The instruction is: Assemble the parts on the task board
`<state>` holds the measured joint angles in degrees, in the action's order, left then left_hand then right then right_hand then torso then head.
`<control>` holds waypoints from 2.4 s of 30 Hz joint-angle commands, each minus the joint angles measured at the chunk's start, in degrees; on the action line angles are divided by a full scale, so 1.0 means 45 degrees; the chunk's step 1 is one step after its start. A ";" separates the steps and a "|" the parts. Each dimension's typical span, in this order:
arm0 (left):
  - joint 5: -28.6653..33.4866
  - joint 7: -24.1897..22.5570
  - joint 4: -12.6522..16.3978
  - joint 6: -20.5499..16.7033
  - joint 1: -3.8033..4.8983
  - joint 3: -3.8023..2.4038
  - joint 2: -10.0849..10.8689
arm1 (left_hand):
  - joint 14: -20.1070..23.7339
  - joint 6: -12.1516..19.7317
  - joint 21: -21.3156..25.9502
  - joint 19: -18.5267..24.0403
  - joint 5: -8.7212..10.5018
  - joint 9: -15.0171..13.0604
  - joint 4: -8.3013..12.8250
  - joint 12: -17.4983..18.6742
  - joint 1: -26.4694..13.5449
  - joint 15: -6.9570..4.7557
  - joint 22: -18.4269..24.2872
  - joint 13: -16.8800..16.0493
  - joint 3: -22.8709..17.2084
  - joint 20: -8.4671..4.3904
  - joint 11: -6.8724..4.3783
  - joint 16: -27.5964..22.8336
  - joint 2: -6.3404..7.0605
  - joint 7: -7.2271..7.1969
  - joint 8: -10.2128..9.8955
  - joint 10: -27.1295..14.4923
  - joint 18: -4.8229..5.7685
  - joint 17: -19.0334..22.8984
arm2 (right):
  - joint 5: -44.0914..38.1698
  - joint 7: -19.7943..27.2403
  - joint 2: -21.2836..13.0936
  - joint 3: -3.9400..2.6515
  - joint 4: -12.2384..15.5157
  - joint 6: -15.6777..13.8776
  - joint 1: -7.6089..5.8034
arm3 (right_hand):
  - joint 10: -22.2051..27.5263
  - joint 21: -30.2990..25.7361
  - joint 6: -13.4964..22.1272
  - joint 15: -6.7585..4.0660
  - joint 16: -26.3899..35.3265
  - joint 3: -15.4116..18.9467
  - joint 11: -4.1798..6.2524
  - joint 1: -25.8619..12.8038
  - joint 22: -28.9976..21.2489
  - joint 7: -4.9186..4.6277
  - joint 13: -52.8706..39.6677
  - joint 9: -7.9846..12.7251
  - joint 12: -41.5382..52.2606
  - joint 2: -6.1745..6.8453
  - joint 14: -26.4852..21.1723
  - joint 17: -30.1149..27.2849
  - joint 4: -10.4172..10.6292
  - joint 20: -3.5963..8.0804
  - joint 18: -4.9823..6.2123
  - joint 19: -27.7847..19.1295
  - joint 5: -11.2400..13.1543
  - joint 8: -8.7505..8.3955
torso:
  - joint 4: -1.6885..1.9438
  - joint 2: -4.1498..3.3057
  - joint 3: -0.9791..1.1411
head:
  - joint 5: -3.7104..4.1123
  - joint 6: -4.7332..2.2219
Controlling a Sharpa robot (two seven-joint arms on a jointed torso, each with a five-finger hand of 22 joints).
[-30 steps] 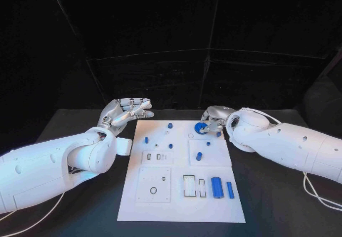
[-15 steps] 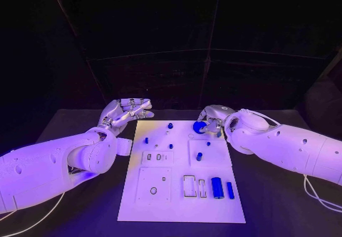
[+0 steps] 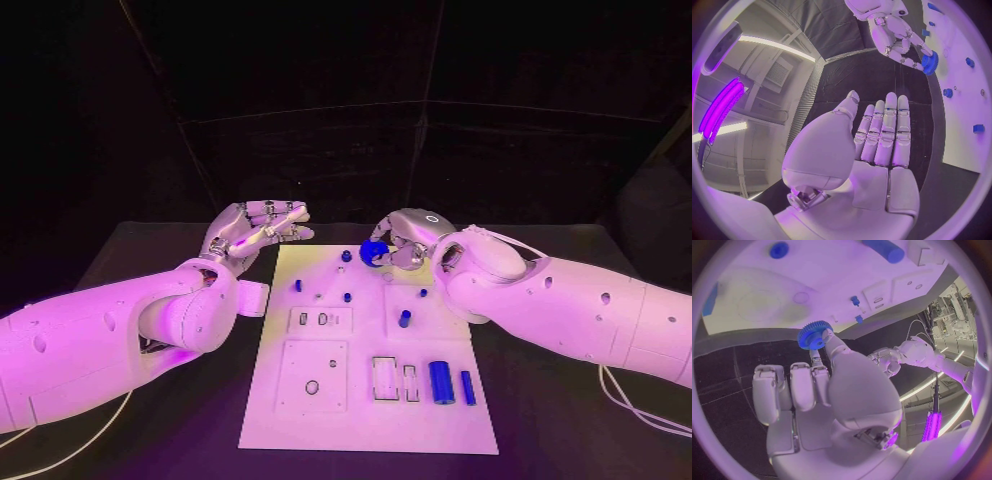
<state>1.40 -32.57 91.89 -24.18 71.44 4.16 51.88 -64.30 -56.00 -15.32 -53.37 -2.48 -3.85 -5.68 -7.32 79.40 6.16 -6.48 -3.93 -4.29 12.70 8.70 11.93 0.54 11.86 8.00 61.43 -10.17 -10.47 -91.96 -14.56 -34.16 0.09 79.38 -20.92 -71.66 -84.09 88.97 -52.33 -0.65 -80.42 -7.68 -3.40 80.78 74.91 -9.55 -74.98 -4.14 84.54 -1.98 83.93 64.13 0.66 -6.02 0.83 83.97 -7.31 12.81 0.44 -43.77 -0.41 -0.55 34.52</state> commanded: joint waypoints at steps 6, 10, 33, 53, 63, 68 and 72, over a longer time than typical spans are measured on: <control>-0.0076 -0.0062 0.0051 0.0146 0.0020 -0.0010 -0.0036 | 0.0000 -0.0045 0.0068 -0.0075 -0.0060 0.0018 0.0093 0.0088 0.0055 0.0048 0.0012 0.0019 0.0016 0.0036 0.0052 -0.0060 -0.0101 0.0032 -0.0075 0.0043 -0.0060 -0.0012 | -0.0926 -0.0259 0.1057 -0.0006 -0.0471 -0.0419 0.0015 | -0.0433 0.0049 -0.0809 -0.0112 0.0050 -0.0103 0.0080 -0.0149 0.2897 0.0351 -0.1834 -0.0006 0.0039 0.0036 0.0416 -0.0011 0.0024 0.0132 -0.0074 0.0977 0.0089 -0.0084 | 0.0014 -0.0020 0.0004 | -0.0059 0.0044; -0.0076 -0.0065 0.0042 0.0147 0.0020 -0.0010 -0.0057 | 0.0000 -0.0045 0.0068 -0.0075 -0.0060 0.0018 0.0093 0.0088 0.0055 0.0048 0.0012 0.0019 0.0016 0.0036 0.0052 -0.0060 -0.0101 0.0032 -0.0075 0.0043 -0.0060 -0.0012 | -0.0950 -0.0205 0.1536 0.0000 -0.0863 -0.0235 0.0103 | -0.0429 0.0048 -0.0801 -0.0112 0.0049 -0.0110 0.0079 -0.0163 0.2896 0.0350 -0.1827 0.0000 0.0032 0.0043 0.0417 -0.0011 0.0028 0.0133 -0.0073 0.0976 0.0086 -0.0101 | 0.0007 -0.0023 0.0004 | -0.0077 0.0072; -0.0076 -0.0076 0.0002 0.0131 0.0022 -0.0011 -0.0119 | 0.0001 -0.0052 0.0084 -0.0074 -0.0061 0.0017 0.0120 0.0108 0.0068 0.0049 0.0023 0.0019 0.0007 0.0039 0.0050 -0.0079 -0.0116 0.0029 -0.0088 0.0055 -0.0062 -0.0021 | -0.0878 -0.0071 0.2664 0.0028 -0.2079 0.0949 0.0430 | -0.0400 0.0043 -0.0732 -0.0101 0.0060 -0.0165 0.0062 -0.0225 0.2883 0.0320 -0.1791 0.0042 -0.0009 0.0105 0.0414 -0.0046 0.0025 0.0133 -0.0070 0.0965 0.0054 -0.0228 | -0.0023 -0.0009 0.0011 | -0.0141 0.0189; -0.0076 -0.0056 -0.0006 0.0106 0.0022 -0.0012 -0.0109 | 0.0010 -0.0056 0.0097 -0.0066 -0.0061 0.0017 0.0133 0.0121 0.0068 0.0053 0.0031 0.0018 0.0007 0.0042 0.0051 -0.0096 -0.0119 0.0031 -0.0097 0.0061 -0.0060 -0.0025 | -0.0851 -0.0203 0.2803 0.0034 -0.2413 0.1185 0.0513 | -0.0088 0.0022 0.0745 0.0208 0.0104 0.0539 -0.0298 -0.1643 0.2848 -0.0064 -0.1393 0.0099 -0.0404 0.0636 0.0381 -0.0233 0.0862 -0.0141 -0.0061 0.0932 0.0634 -0.1465 | -0.0022 -0.0004 0.0013 | -0.0135 0.0231; -0.0076 -0.0033 -0.0010 0.0098 0.0022 -0.0012 -0.0100 | 0.0016 -0.0057 0.0102 -0.0062 -0.0061 0.0017 0.0137 0.0126 0.0067 0.0055 0.0034 0.0019 0.0008 0.0044 0.0052 -0.0103 -0.0119 0.0033 -0.0100 0.0062 -0.0059 -0.0026 | -0.0572 -0.0298 0.2772 0.0036 -0.2459 0.1771 0.0512 | -0.0090 0.0031 0.0629 0.0294 0.0037 0.1944 -0.0384 -0.3059 0.2880 -0.0135 -0.1446 0.0017 -0.0392 0.0297 0.0376 -0.0216 0.2564 -0.0243 -0.0067 0.0955 -0.0273 -0.1727 | -0.0030 -0.0004 0.0019 | -0.0137 0.0240; -0.0076 -0.0014 -0.0022 0.0123 0.0022 -0.0012 -0.0102 | 0.0024 -0.0055 0.0111 -0.0055 -0.0060 0.0018 0.0146 0.0137 0.0067 0.0058 0.0040 0.0019 0.0009 0.0046 0.0056 -0.0115 -0.0118 0.0037 -0.0108 0.0061 -0.0058 -0.0027 | -0.0483 -0.0318 0.2741 0.0036 -0.2474 0.1846 0.0512 | -0.0144 0.0038 0.0426 0.0272 -0.0003 0.2183 -0.0353 -0.2976 0.2899 -0.0100 -0.1526 -0.0004 -0.0333 0.0061 0.0385 -0.0166 0.2776 -0.0231 -0.0071 0.0970 -0.0575 -0.1703 | -0.0022 -0.0005 0.0017 | -0.0133 0.0245; -0.0076 -0.0010 -0.0028 0.0133 0.0022 -0.0012 -0.0106 | 0.0024 -0.0055 0.0111 -0.0055 -0.0060 0.0018 0.0146 0.0137 0.0067 0.0058 0.0040 0.0019 0.0009 0.0046 0.0056 -0.0115 -0.0118 0.0037 -0.0108 0.0061 -0.0058 -0.0027 | -0.0464 -0.0346 0.2699 0.0035 -0.2456 0.1364 0.0512 | -0.0164 0.0044 0.0384 0.0264 -0.0019 0.2239 -0.0345 -0.2794 0.2914 -0.0095 -0.1556 0.0001 -0.0312 -0.0036 0.0388 -0.0153 0.2757 -0.0221 -0.0075 0.0982 -0.0737 -0.1721 | -0.0025 -0.0008 0.0016 | -0.0127 0.0236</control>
<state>1.39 -32.46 91.73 -24.16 71.46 4.15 51.44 -64.30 -56.00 -15.10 -53.37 -2.48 -3.85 -5.36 -7.05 79.62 6.16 -6.39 -3.94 -4.28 12.70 8.70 11.71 0.32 11.86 7.78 61.43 -10.18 -10.54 -94.51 -15.80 -21.90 0.21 68.24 -14.01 -69.30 -84.04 88.97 -50.25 0.22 -80.20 2.09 -4.72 68.04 74.90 -9.93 -75.00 -4.16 82.90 -1.87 84.14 63.40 12.96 -6.77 0.86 84.06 -10.45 5.26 0.34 -43.79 -0.34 -1.14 35.62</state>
